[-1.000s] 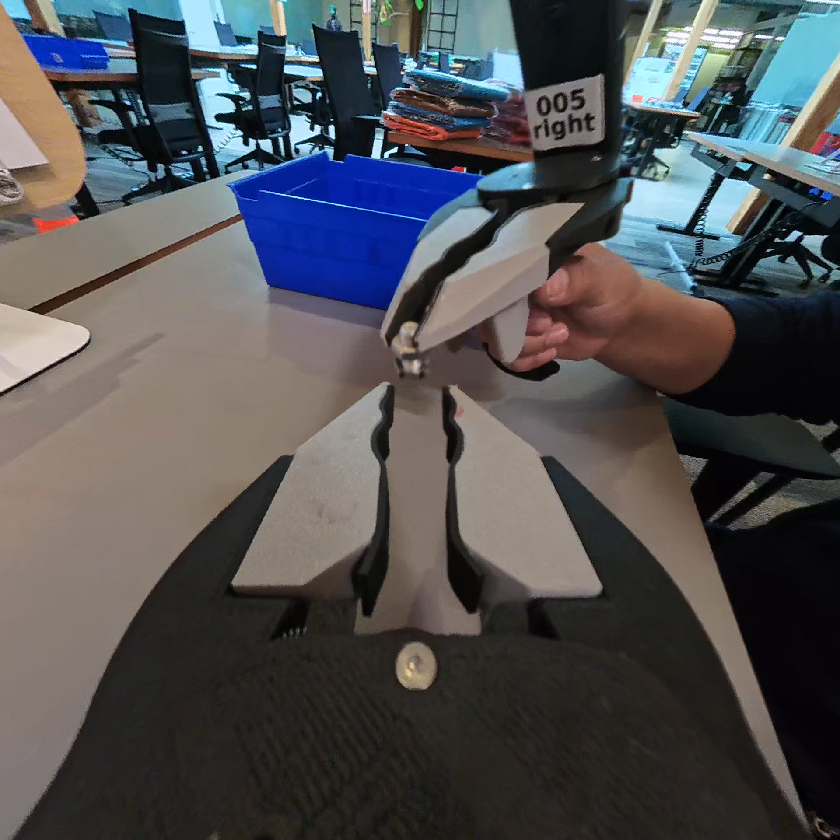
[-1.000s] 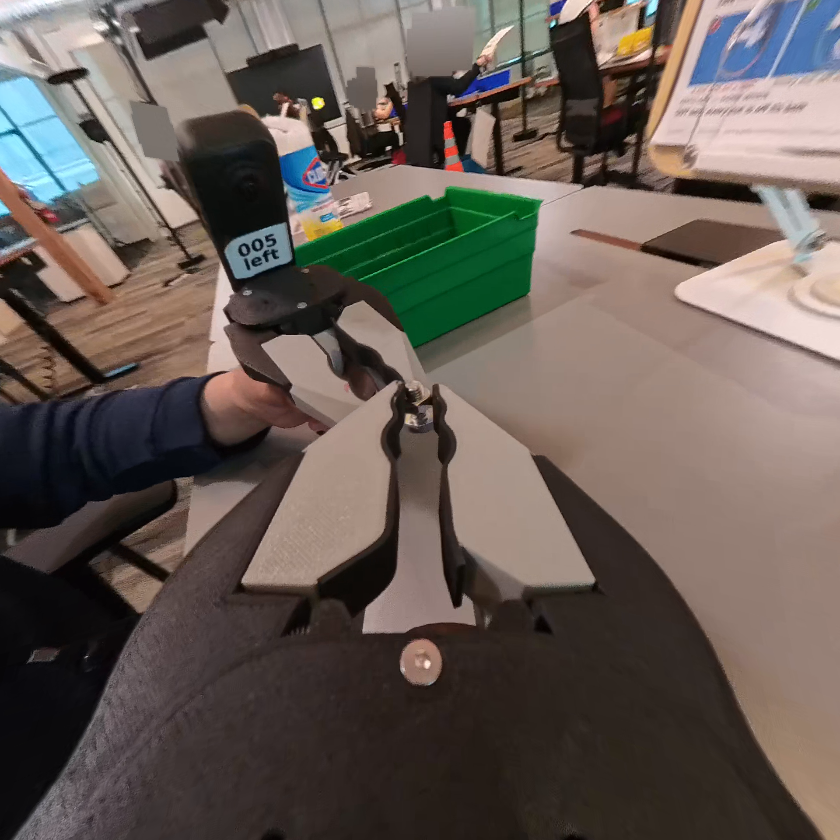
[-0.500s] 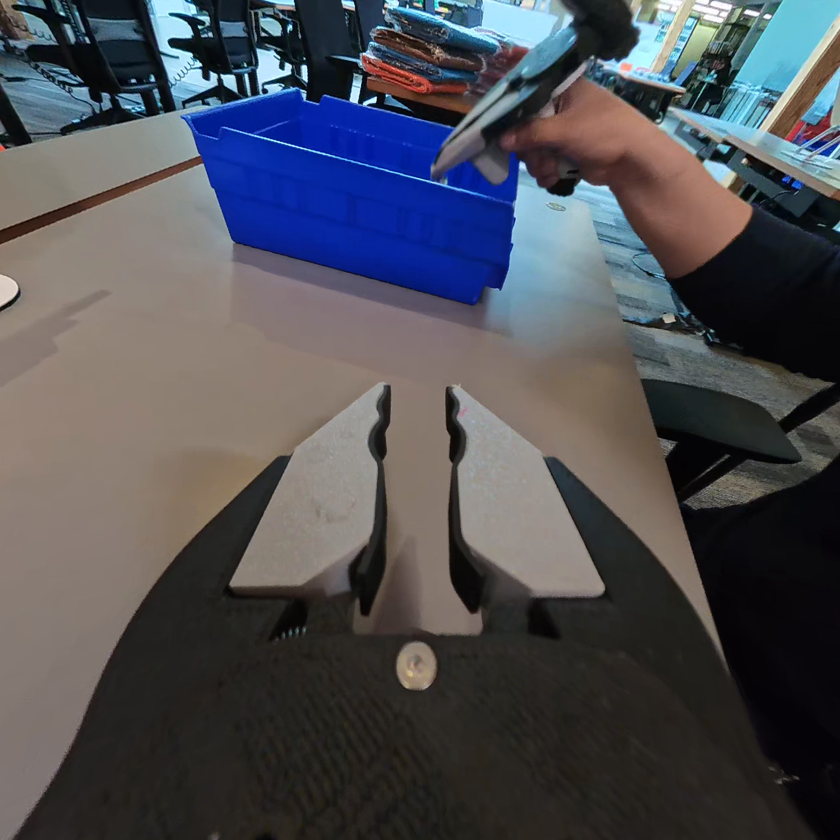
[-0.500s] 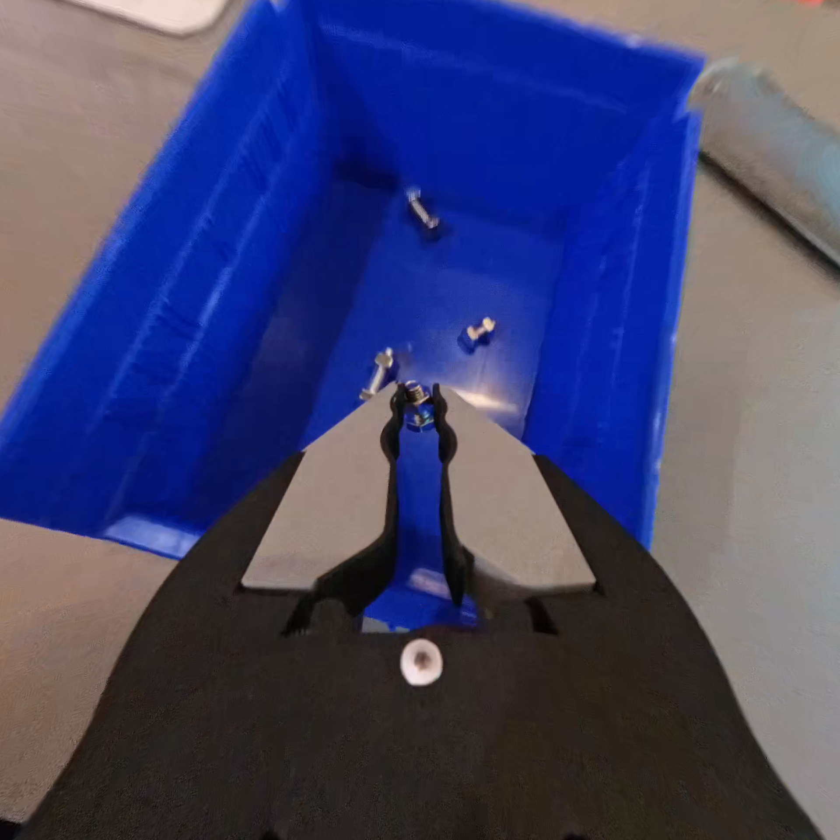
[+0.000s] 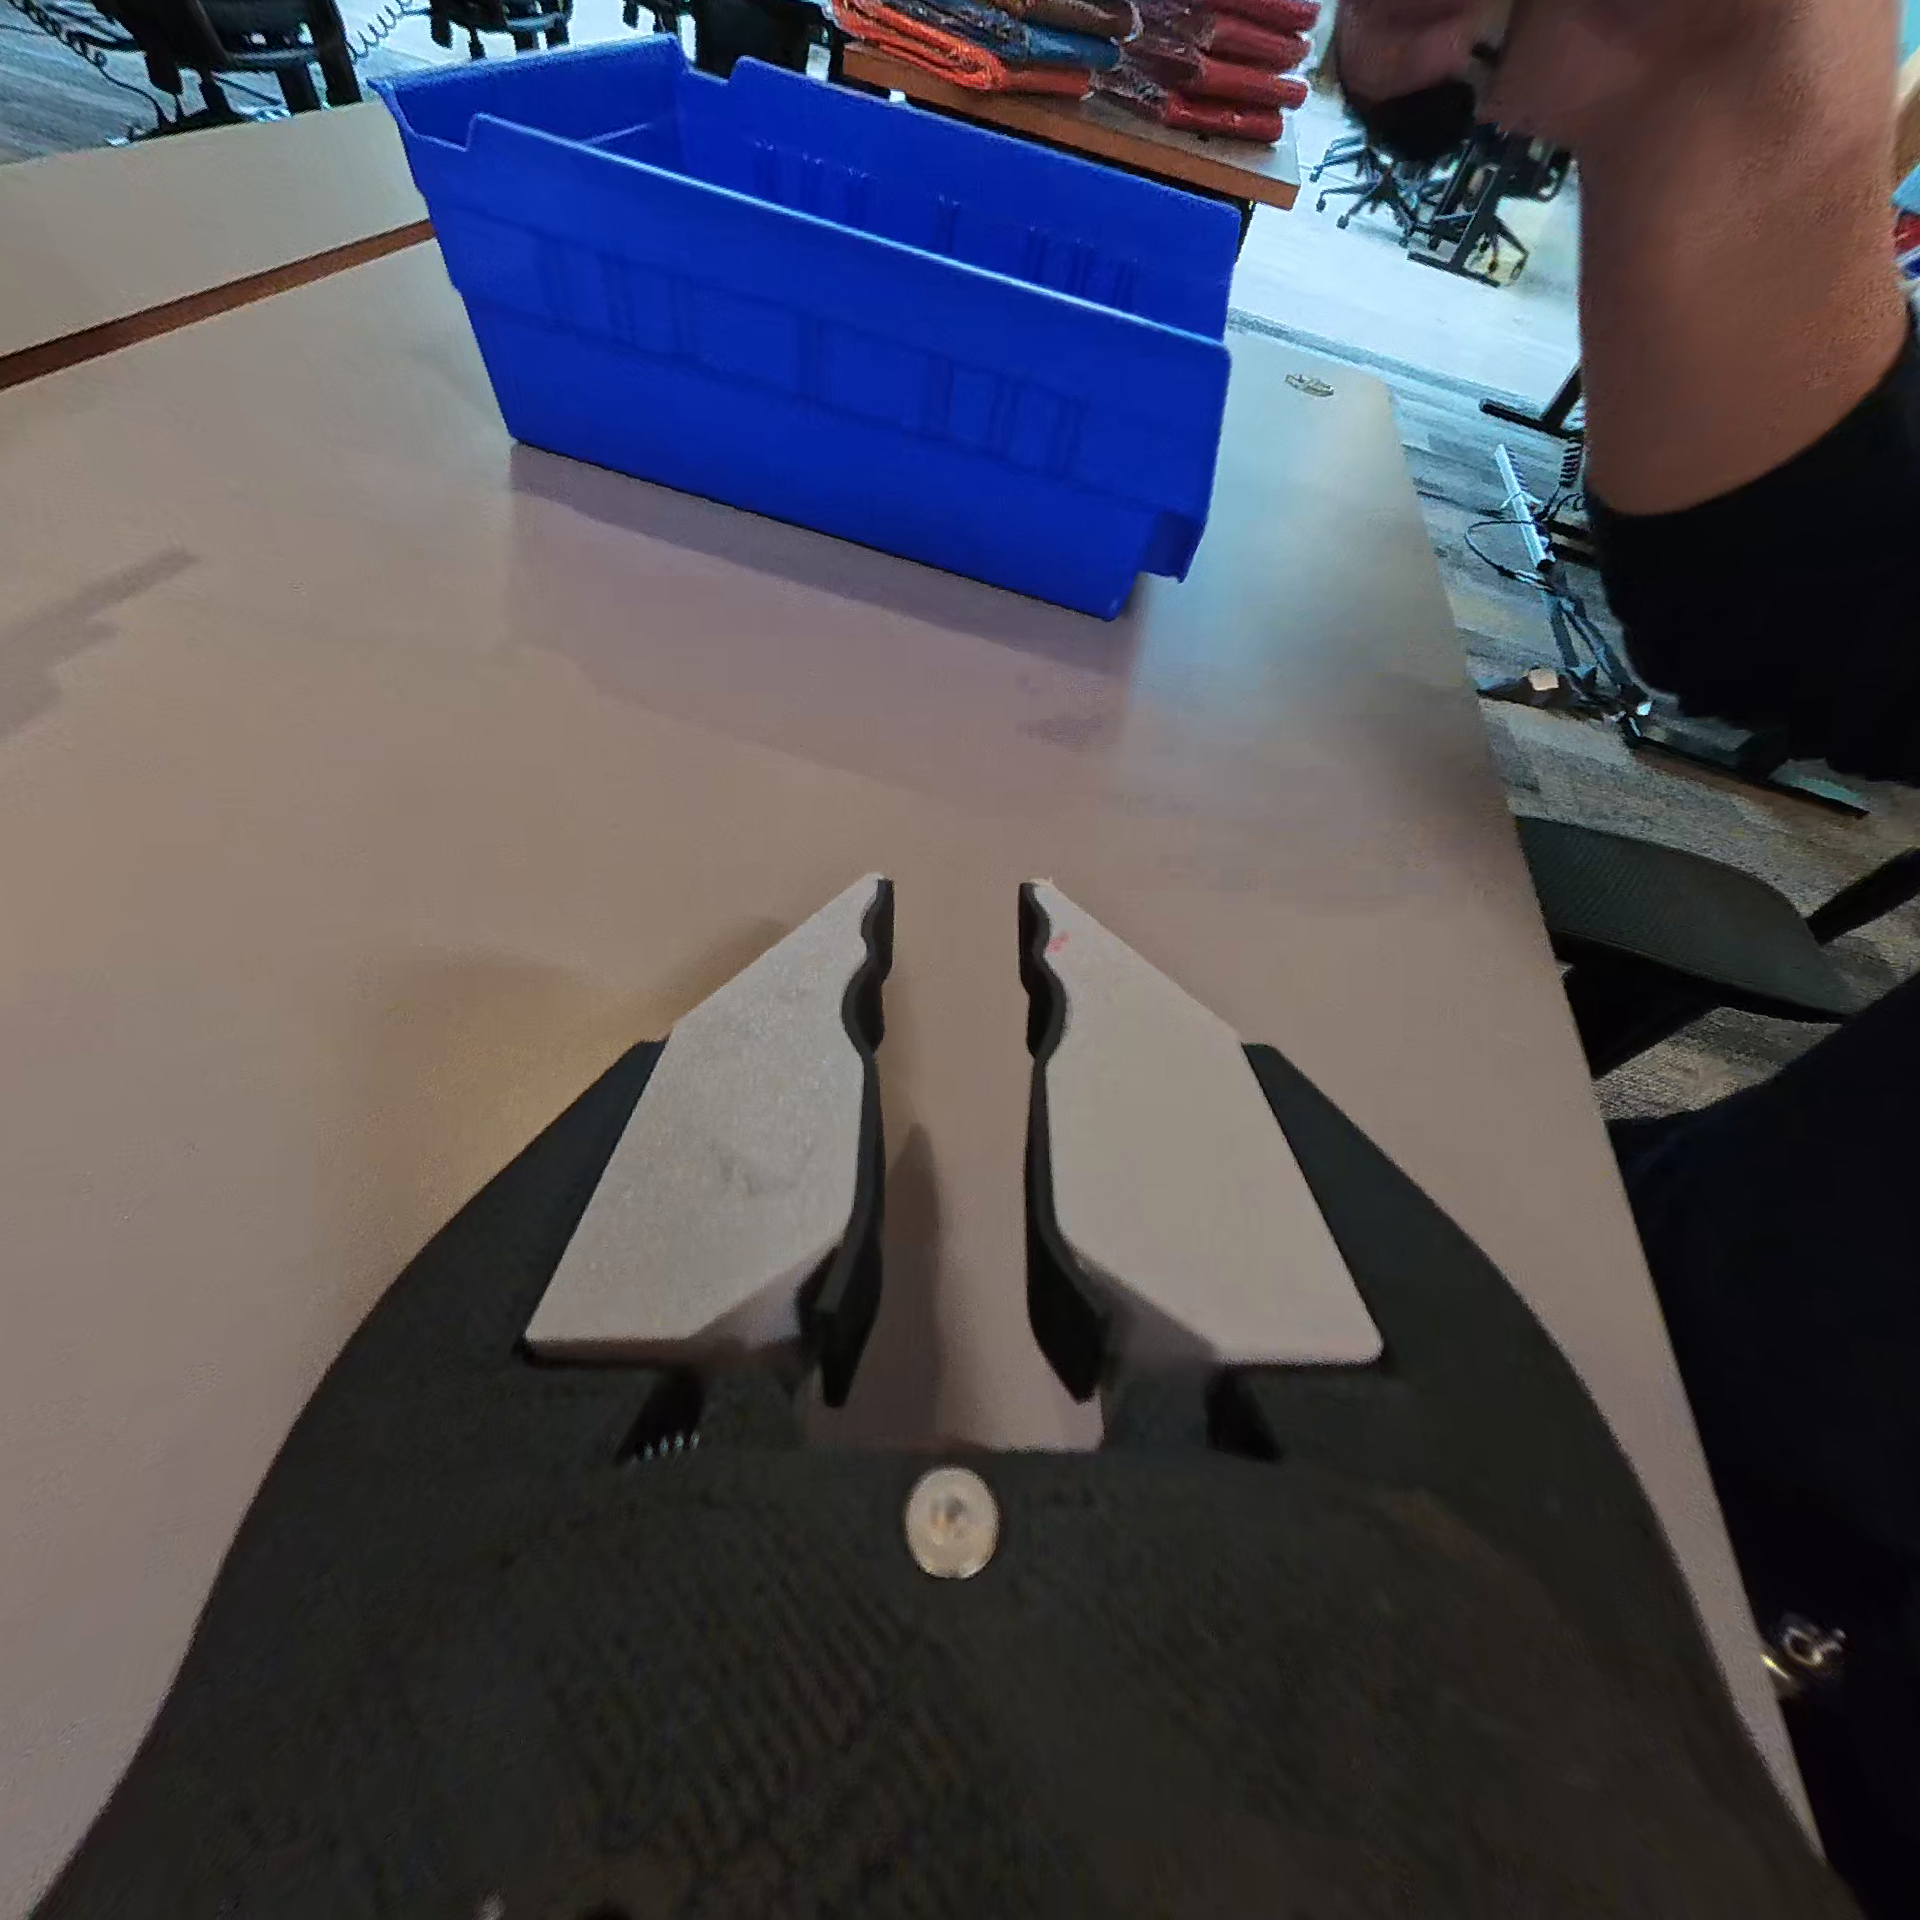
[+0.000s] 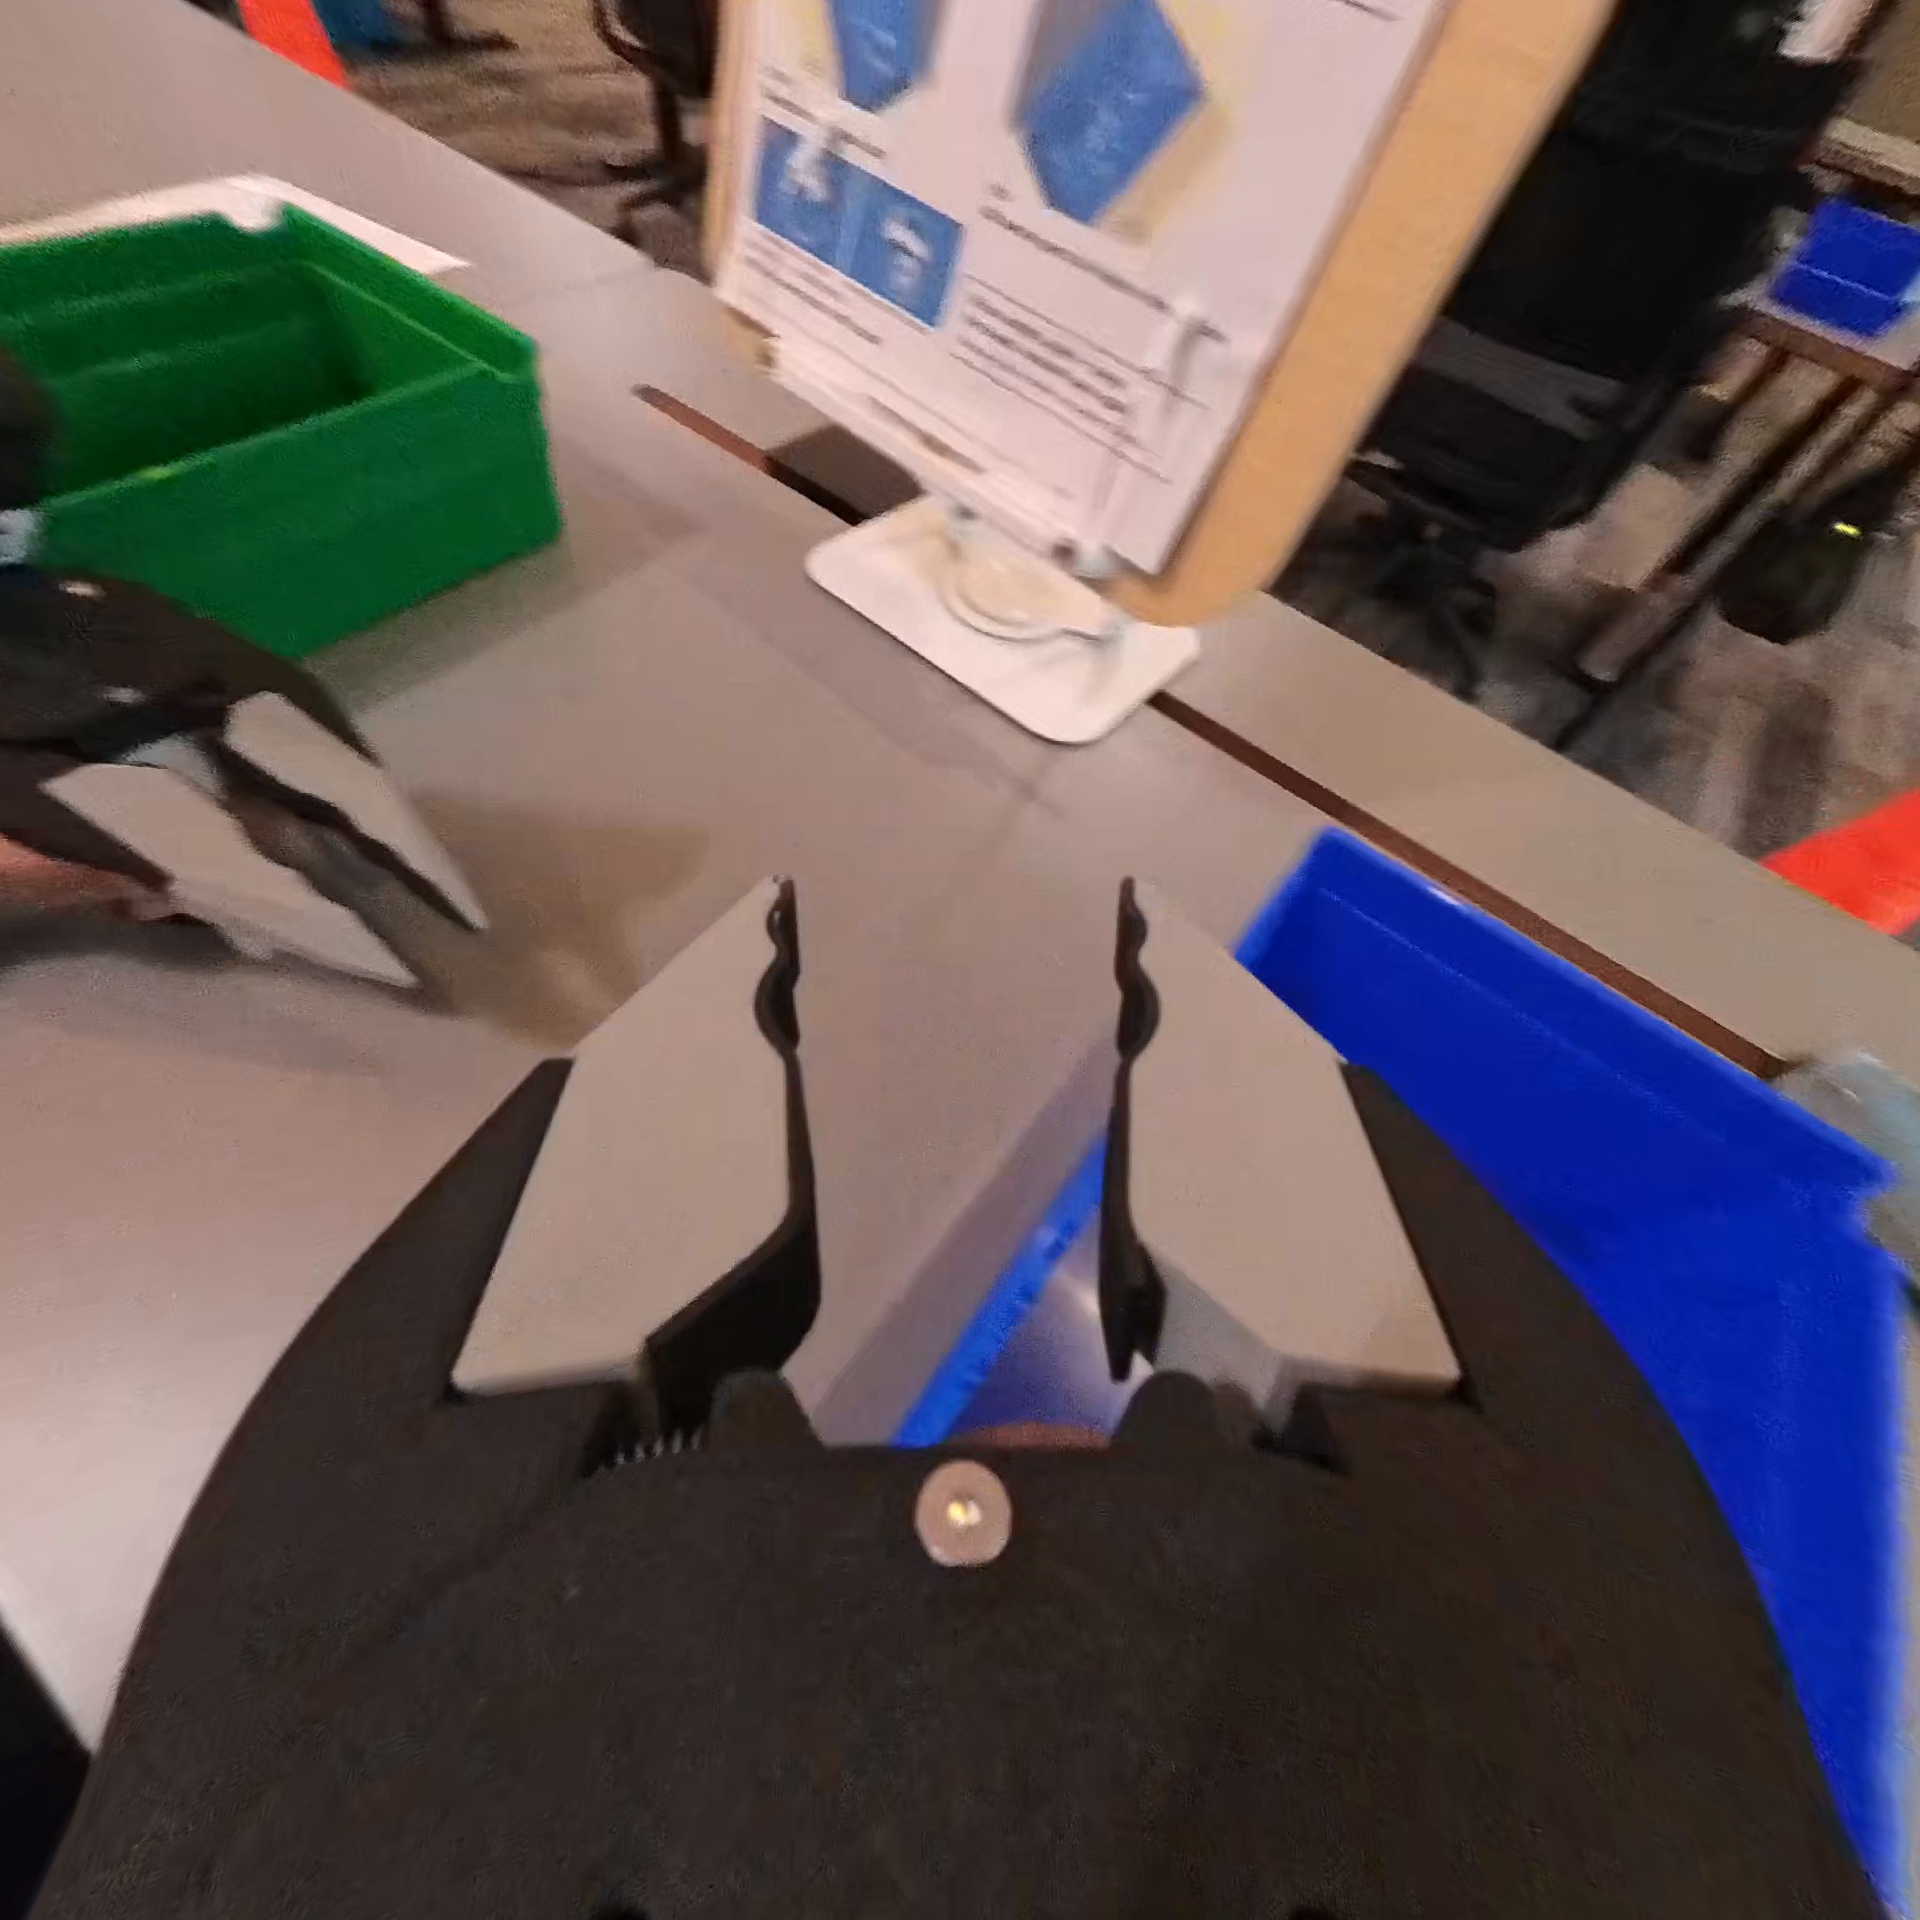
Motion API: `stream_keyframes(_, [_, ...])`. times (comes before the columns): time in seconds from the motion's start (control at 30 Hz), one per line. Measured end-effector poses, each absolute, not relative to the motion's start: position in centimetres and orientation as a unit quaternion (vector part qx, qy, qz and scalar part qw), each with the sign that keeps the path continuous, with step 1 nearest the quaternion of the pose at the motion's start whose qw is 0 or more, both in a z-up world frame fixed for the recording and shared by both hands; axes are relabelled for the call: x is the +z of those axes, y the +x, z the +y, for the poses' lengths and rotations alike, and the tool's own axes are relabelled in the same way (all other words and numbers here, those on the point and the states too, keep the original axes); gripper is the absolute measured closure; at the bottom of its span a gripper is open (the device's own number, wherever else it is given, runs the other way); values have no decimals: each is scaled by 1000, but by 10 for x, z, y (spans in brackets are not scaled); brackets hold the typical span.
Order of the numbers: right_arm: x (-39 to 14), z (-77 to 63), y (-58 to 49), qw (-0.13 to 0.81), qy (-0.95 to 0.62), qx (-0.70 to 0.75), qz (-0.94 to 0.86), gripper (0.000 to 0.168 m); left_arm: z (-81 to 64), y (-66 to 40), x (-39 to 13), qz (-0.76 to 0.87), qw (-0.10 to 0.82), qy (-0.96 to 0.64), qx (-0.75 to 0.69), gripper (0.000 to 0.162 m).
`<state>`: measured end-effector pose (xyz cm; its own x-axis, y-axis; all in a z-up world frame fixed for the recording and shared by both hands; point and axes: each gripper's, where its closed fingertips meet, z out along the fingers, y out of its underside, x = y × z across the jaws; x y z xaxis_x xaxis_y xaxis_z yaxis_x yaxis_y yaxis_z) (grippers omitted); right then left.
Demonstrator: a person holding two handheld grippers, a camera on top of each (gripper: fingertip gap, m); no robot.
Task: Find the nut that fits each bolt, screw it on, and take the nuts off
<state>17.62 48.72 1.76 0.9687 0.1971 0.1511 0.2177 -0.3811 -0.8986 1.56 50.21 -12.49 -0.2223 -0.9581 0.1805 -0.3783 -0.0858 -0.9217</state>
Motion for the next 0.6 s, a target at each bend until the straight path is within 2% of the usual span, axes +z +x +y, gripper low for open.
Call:
stream_keyframes(0.07, [-9, 499, 124, 535, -827, 38, -169, 106, 504, 15, -127, 609, 297, -551, -487, 140])
stream_keyframes(0.17, [-72, 523, 91, 517, -833, 27, -194, 105, 505, 15, -128, 610, 299, -550, -486, 139])
stream_keyframes(0.27, [-116, 537, 80, 518, -832, 30, -196, 114, 505, 14, -127, 608, 302, -548, -489, 139])
stream_keyframes(0.43, [-124, 539, 89, 526, -828, 46, -190, 117, 506, 14, -129, 609, 303, -552, -482, 137])
stream_keyframes(0.6, [-129, 539, 96, 511, -839, 74, -171, 112, 503, 13, -129, 614, 309, -553, -471, 135])
